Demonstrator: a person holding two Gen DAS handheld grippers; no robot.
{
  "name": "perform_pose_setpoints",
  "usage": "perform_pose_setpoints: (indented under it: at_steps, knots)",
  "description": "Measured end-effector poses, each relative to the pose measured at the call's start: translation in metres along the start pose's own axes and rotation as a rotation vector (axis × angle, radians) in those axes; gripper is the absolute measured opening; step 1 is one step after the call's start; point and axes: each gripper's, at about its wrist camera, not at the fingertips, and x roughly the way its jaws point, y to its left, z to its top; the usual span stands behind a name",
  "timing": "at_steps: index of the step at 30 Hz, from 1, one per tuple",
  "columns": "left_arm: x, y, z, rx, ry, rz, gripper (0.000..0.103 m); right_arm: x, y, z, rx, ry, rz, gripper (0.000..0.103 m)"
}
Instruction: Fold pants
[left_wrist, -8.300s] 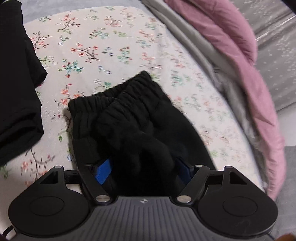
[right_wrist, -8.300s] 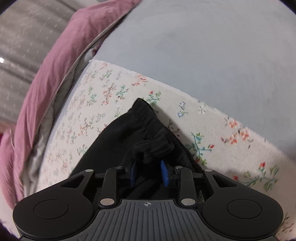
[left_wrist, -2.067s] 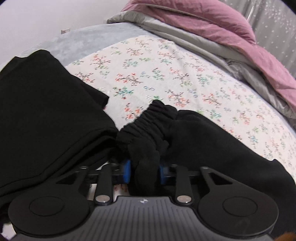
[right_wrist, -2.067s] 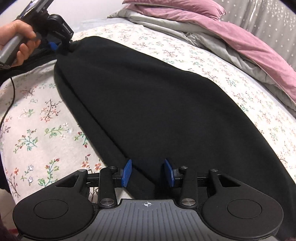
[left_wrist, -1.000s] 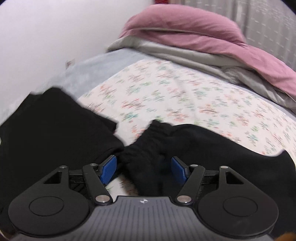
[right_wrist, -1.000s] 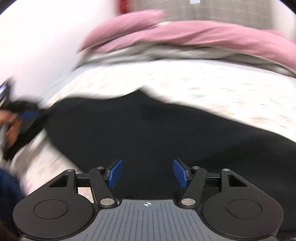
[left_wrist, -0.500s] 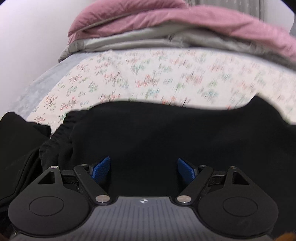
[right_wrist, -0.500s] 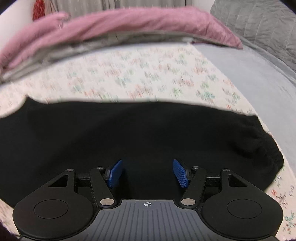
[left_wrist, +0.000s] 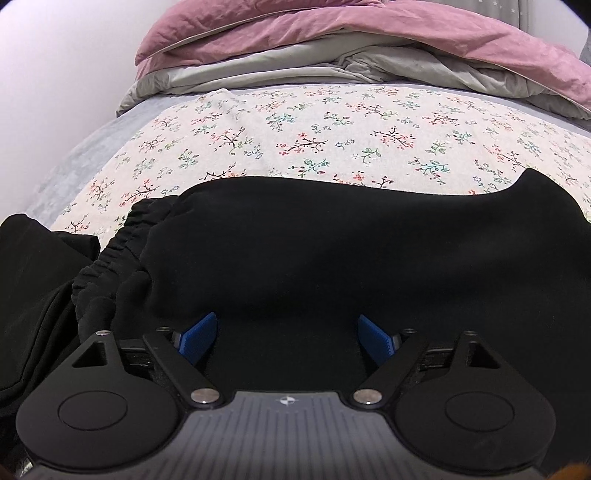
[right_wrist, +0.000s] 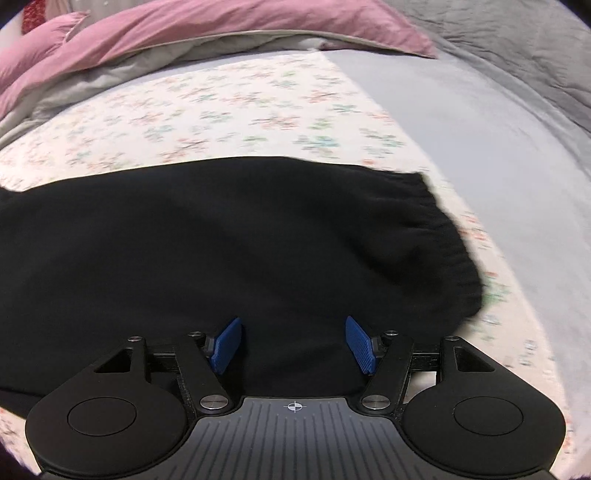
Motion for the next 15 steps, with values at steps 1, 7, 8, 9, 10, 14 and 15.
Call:
perform_pose_setpoints:
  at_steps: [1,7,8,9,10,14,15]
  knots:
    - [0.0,-0.001,0.0,0.006,-0.001,-0.002,0.095,-0.002,-0.008,-0.001,0.01,-0.004,-0.005,0.061]
    - [0.0,0.0,-0.001,0.007,0.006,-0.017,0.096,-0.015,-0.04,-0.011,0.071,-0.009,-0.017,0.06]
    - [0.0,0.0,-0.001,0.006,0.006,-0.018,0.096,-0.017,-0.042,-0.012,0.072,-0.01,-0.021,0.06]
    - [0.0,0.0,-0.001,0.008,0.006,-0.019,0.096,-0.019,-0.044,-0.014,0.07,-0.011,-0.022,0.06]
    - [-0.001,0.0,-0.001,0.01,0.006,-0.018,0.096,-0.02,-0.046,-0.016,0.071,-0.012,-0.024,0.06]
    - [-0.002,0.0,-0.001,0.006,0.011,-0.023,0.096,-0.03,-0.059,-0.022,0.129,-0.055,-0.011,0.061]
    - [-0.003,0.0,-0.001,0.007,0.012,-0.027,0.096,-0.033,-0.064,-0.024,0.157,-0.07,-0.005,0.065]
